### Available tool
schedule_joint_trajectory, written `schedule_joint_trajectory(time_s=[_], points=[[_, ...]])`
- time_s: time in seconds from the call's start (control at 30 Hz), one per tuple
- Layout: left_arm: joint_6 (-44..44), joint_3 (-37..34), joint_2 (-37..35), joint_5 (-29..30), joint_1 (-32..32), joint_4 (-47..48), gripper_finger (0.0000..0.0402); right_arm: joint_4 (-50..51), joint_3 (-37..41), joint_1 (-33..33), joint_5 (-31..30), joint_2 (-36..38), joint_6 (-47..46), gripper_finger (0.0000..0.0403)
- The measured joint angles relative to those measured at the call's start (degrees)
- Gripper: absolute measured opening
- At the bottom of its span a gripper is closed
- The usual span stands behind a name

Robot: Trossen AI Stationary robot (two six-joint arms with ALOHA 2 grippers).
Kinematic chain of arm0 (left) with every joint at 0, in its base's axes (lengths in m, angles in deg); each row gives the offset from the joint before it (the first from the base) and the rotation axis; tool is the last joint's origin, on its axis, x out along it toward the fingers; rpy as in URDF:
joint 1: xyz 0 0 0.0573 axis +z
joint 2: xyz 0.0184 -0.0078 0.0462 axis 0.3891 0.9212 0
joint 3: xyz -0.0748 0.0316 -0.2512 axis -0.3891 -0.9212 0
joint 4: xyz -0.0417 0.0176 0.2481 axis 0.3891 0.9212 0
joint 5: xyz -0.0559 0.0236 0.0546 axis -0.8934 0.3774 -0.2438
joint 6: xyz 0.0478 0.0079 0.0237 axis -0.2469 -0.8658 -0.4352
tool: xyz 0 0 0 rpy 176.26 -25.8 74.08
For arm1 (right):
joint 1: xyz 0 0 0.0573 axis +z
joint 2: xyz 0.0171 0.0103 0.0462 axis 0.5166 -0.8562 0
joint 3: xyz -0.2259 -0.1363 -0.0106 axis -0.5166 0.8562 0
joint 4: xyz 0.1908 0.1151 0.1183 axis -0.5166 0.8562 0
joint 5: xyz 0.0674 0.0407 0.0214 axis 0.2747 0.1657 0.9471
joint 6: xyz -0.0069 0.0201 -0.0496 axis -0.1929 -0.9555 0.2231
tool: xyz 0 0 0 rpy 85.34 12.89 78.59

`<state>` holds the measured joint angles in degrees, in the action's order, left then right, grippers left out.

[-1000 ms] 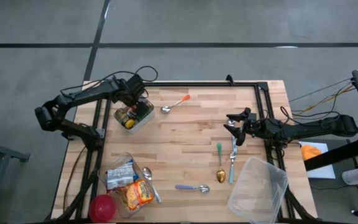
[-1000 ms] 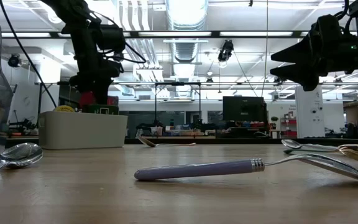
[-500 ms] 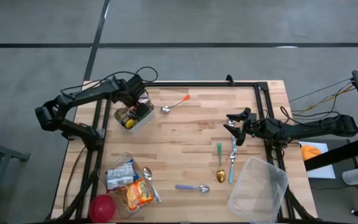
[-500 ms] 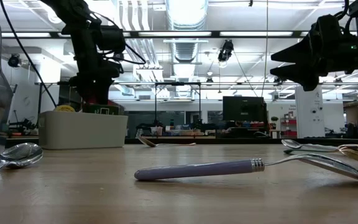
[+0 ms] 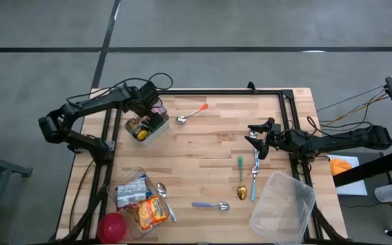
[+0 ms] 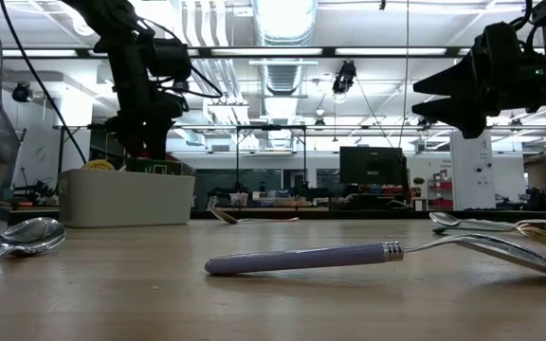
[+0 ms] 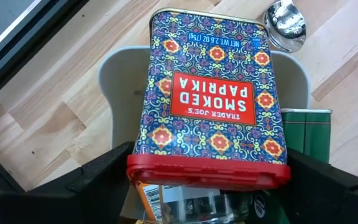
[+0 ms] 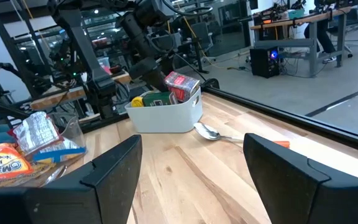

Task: Pick & Place Food Item
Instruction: Put the red seasoning can into the gray bin

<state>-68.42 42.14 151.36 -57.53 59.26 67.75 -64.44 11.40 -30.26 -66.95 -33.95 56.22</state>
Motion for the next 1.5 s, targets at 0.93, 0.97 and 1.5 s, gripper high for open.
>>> schedule_joint_trajectory(time_s=[0.93,0.97,1.5], points=[[5.3,2.1,-0.9,-1.1,0.0,4.7,0.0354,0.0,0.0,0.0,0.0,0.0,0.0,0.0276],[5.3,1.9,-0.9,-1.1,0.0,4.6,0.0354,0.0,0.0,0.0,0.0,0.0,0.0,0.0276],[5.1,1.2,-0.8,0.2,0.0,3.5,0.0354,0.0,0.0,0.0,0.0,0.0,0.0,0.0276]])
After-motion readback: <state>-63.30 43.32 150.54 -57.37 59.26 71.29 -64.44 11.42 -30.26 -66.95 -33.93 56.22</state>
